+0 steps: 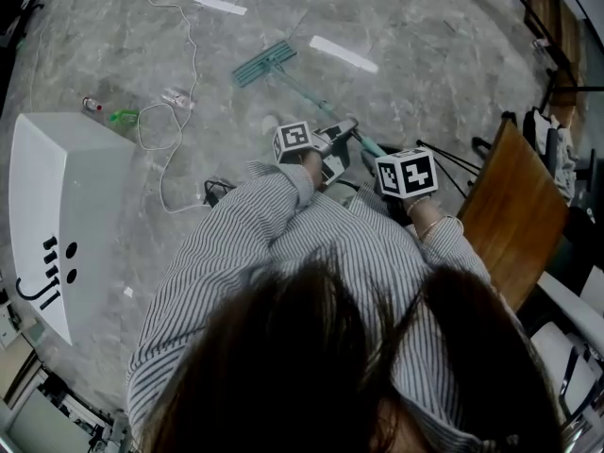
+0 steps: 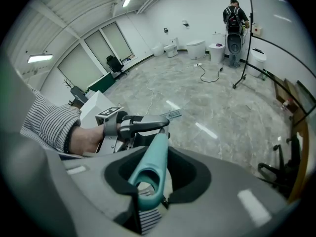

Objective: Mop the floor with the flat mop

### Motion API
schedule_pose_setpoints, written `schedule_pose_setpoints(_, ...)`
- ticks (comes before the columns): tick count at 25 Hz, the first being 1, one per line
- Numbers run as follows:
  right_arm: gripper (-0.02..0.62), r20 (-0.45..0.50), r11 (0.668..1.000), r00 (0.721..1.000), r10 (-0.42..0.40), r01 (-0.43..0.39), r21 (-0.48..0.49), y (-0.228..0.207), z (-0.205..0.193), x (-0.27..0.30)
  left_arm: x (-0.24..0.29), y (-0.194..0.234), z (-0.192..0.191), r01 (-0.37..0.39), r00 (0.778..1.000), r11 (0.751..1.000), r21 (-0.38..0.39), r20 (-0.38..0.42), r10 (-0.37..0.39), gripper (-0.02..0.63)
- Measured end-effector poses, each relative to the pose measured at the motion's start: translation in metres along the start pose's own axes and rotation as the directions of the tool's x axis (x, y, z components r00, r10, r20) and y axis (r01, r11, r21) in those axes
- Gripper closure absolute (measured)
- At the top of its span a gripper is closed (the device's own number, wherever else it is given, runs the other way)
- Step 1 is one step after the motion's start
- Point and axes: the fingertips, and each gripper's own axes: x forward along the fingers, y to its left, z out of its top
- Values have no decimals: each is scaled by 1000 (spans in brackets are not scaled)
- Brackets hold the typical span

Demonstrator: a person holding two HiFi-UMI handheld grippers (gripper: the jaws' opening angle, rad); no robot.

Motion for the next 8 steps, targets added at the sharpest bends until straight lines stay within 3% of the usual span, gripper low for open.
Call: schedule_pose_setpoints(8,482,24,1000,1000,10,-10,1,-5,9,-5,7,-7,2,5,999,1000,21,-48,-4,416)
